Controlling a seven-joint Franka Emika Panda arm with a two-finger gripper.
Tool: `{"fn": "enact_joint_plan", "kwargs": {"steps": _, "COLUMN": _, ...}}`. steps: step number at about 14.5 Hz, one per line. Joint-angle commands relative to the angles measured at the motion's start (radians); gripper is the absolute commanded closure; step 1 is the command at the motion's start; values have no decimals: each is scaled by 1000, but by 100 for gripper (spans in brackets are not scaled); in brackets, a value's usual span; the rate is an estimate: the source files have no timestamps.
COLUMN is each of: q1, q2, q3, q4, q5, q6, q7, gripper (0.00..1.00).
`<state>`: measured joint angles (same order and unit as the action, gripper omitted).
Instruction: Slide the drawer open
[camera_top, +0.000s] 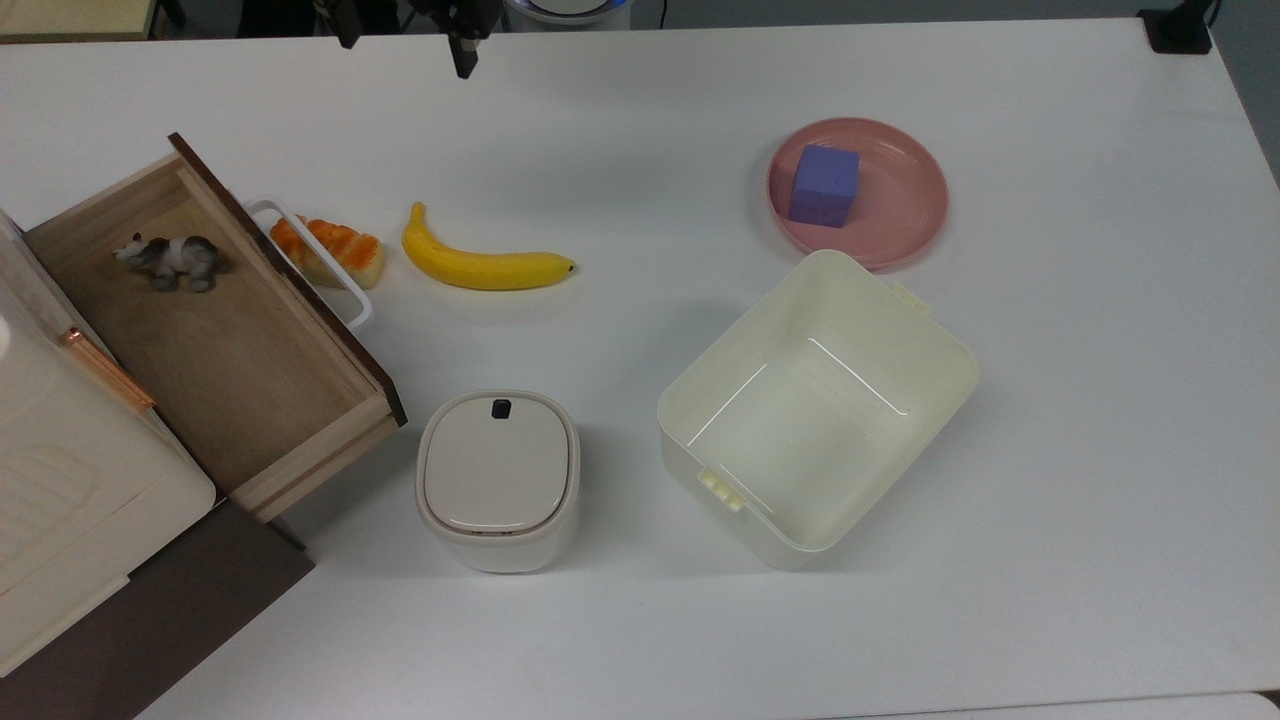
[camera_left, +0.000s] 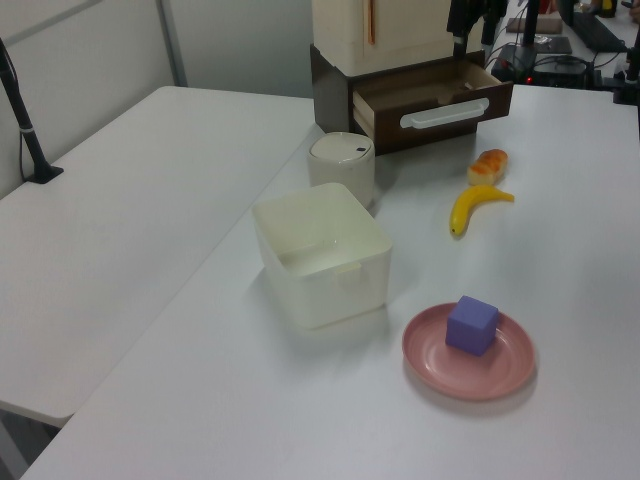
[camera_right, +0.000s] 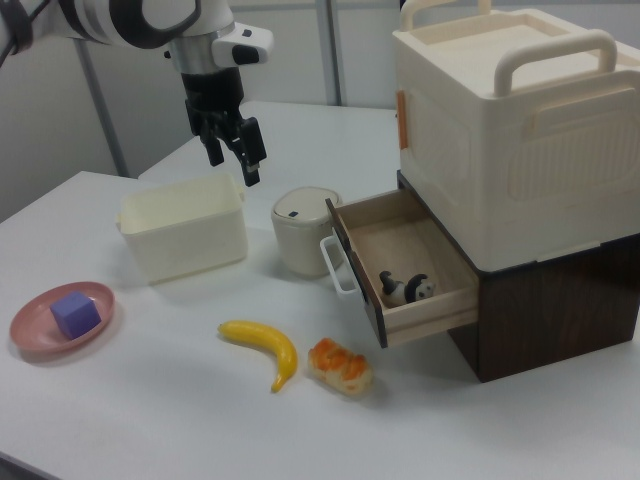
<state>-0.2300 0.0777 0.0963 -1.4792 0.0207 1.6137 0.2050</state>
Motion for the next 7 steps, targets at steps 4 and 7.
{"fn": "enact_joint_plan", "kwargs": {"steps": 4, "q1": 135, "q2": -27, "q3": -125, "q4": -26, "q5": 16, "q6": 17, "q7": 2, "gripper": 0}}
{"fn": "enact_joint_plan", "kwargs": {"steps": 7, "q1": 135, "q2": -26, "q3": -125, "q4": -27, "q5": 16, "q6": 17, "q7": 1, "gripper": 0}}
